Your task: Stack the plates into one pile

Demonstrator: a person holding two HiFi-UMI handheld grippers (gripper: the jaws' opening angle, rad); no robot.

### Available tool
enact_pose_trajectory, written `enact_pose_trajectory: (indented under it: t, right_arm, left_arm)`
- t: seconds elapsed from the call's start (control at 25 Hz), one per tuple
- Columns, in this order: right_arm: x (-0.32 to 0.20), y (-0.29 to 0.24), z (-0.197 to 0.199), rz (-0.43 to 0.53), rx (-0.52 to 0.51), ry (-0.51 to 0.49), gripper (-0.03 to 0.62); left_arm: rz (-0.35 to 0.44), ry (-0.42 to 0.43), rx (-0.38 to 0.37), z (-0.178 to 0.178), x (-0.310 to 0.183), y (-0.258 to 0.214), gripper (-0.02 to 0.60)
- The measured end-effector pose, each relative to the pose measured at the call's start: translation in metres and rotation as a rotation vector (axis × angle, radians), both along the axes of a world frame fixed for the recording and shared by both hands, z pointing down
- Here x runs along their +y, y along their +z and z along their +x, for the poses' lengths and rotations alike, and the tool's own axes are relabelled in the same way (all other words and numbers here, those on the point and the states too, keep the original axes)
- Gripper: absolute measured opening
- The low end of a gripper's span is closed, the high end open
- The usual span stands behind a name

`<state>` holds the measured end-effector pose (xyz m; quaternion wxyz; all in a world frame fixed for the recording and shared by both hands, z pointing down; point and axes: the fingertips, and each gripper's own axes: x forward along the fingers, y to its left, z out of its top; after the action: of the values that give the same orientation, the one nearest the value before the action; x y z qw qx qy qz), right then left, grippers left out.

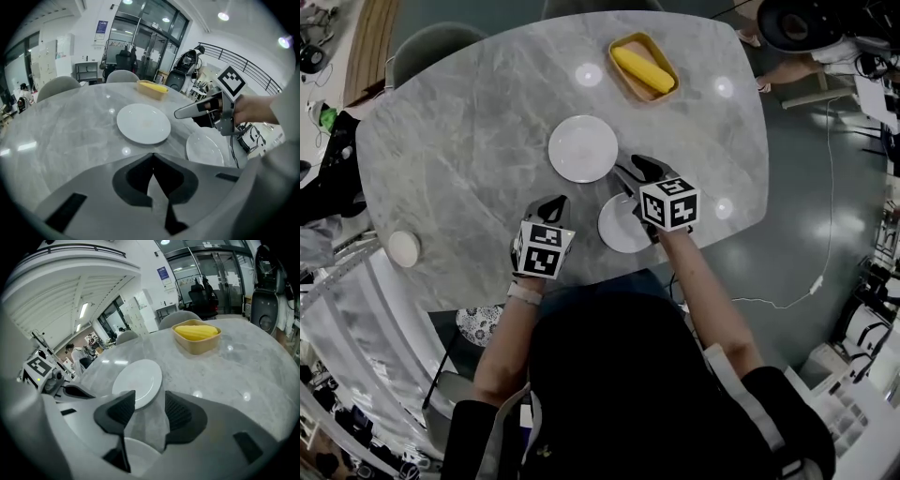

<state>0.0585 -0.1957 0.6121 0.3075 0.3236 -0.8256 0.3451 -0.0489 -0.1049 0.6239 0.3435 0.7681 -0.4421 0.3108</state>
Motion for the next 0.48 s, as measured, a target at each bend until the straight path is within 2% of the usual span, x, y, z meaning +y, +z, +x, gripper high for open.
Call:
enact_pose_trajectory:
  t: [0.48]
  right_arm:
    - [-0.024, 0.021, -0.027, -0.020, 0.017, 0.012, 0.206]
  left_arm:
    - [0.017, -0.027, 0.052, -0.016, -0.044, 0.015, 0.003]
